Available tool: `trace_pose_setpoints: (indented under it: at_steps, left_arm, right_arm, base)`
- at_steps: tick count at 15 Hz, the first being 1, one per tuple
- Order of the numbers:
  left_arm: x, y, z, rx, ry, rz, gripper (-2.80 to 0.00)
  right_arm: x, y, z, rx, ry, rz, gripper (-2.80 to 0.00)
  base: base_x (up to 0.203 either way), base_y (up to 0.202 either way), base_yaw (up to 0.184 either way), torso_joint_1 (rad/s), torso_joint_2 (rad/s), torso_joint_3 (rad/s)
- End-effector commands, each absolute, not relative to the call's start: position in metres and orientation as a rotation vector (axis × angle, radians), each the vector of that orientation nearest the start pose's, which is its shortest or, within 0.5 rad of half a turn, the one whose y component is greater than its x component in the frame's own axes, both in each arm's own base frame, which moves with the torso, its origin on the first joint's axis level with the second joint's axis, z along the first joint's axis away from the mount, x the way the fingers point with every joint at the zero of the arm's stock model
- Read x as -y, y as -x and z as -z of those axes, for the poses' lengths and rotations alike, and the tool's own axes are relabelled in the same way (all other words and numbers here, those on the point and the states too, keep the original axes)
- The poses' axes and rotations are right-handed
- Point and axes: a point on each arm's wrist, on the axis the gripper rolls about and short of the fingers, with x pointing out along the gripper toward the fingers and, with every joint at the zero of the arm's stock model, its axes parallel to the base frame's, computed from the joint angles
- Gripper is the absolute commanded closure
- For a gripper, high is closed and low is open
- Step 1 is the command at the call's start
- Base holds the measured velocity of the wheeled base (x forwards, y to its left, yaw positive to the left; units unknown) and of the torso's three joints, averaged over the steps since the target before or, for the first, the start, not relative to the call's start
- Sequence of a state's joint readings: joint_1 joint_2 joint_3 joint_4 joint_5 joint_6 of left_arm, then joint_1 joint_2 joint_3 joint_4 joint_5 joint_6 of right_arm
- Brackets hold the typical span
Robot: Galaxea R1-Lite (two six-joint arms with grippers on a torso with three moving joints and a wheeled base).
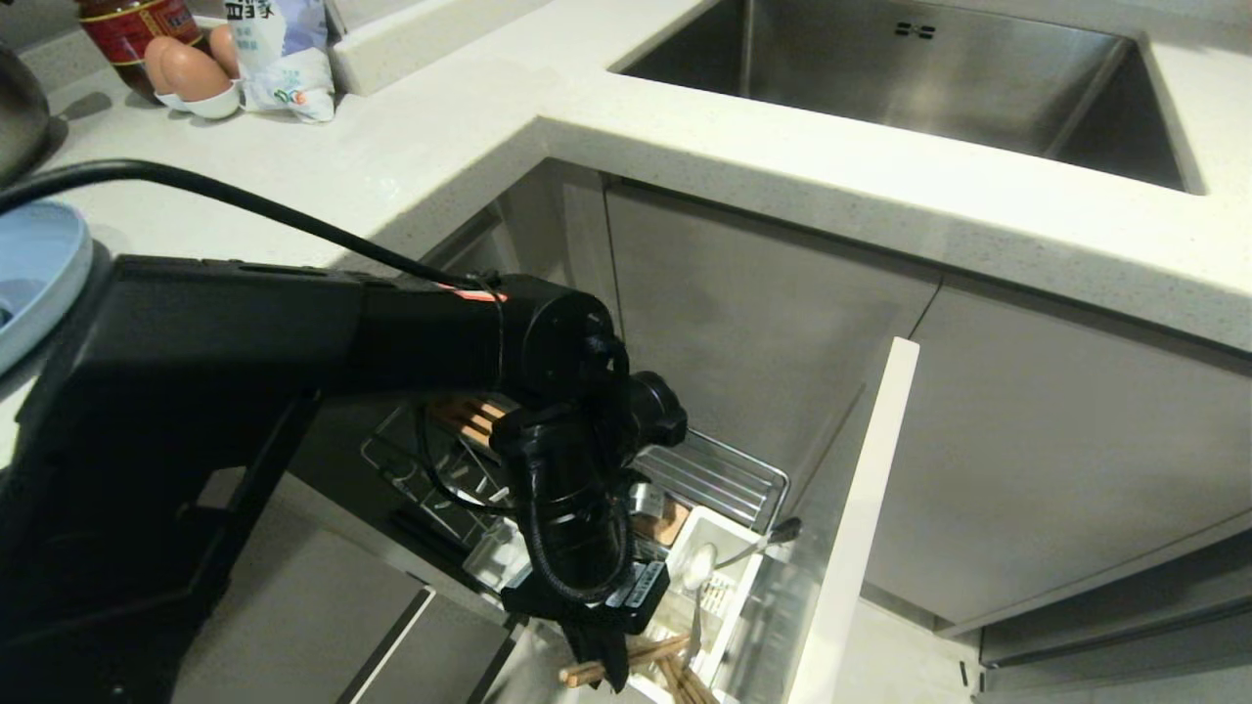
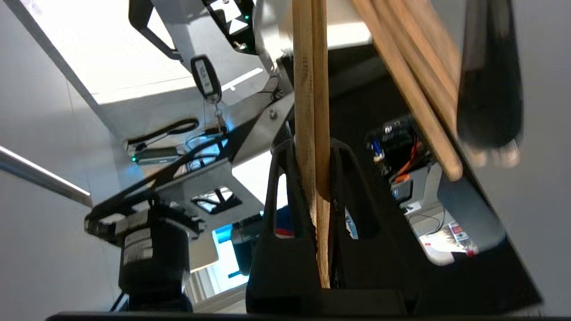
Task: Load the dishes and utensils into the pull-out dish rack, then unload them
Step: Take the chopsticks out of the cupboard
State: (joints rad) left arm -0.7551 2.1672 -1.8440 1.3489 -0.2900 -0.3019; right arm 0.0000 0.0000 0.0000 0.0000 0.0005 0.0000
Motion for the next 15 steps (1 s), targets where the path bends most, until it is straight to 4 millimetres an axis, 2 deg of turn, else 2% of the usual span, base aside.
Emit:
trace_pose_setpoints:
  at_steps: [1, 15]
  left_arm:
    - [0.236, -0.242, -0.18, -1.742, -0.177, 0.529, 0.0]
    - [0.201, -0.204, -0.25, -1.65, -0.175, 0.569, 0.0]
  right_arm:
    - [0.0, 0.023, -0.075, 0.0, 0.0, -0.001, 0.0]
    - [0.0, 0.023, -0.075, 0.0, 0.0, -0.002, 0.0]
  base:
    - [0.0, 0.0, 0.0, 0.0, 0.0, 0.0]
    - [0.0, 0.0, 0.0, 0.0, 0.0, 0.0]
